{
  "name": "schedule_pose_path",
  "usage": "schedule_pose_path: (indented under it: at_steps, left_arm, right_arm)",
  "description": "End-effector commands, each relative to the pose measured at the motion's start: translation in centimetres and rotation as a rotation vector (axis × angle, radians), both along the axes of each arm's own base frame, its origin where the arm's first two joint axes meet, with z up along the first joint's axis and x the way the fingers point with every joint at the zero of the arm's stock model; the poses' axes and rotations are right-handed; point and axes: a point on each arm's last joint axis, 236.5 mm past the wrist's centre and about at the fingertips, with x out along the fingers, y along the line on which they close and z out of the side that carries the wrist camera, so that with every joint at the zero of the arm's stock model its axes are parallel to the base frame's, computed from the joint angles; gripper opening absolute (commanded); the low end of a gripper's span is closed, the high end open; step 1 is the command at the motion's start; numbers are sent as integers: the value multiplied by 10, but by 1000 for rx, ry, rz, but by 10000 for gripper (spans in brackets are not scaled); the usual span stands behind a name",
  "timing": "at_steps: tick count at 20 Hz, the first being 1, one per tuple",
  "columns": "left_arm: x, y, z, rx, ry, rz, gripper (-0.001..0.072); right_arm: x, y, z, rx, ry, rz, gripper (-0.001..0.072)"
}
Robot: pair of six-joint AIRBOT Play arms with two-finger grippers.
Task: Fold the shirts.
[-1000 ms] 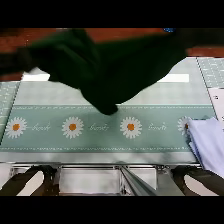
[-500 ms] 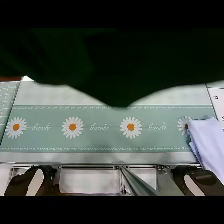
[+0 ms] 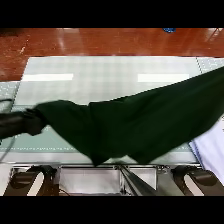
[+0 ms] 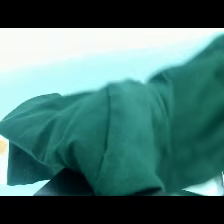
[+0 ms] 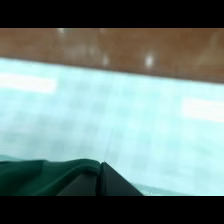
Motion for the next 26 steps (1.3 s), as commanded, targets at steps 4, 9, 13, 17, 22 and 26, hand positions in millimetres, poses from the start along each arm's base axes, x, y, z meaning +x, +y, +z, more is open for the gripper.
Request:
schedule_pose_path:
  at_steps: [4,9,13,17,22,26]
  left_arm:
    - [65,23,-117,-8,126,229,27]
    - [126,40,-156,21,201,329,27]
    - [167,35,-164,20,279,294,132]
    - [184,43,-132,14,359,192,508]
    - [153,144,-89,-17,466,332,508]
    - [89,101,-122,-242,562,387,508]
  right_arm:
    - [119,7,-155,-47,345,6,23]
    - [188,8,-280,-19,553,-55,23]
    - [203,1,-346,101,690,-132,24]
    - [199,-37,-343,236,750,-207,409]
    - [147,-145,-306,232,776,-358,408]
    - [88,-160,-343,316,788,-472,407]
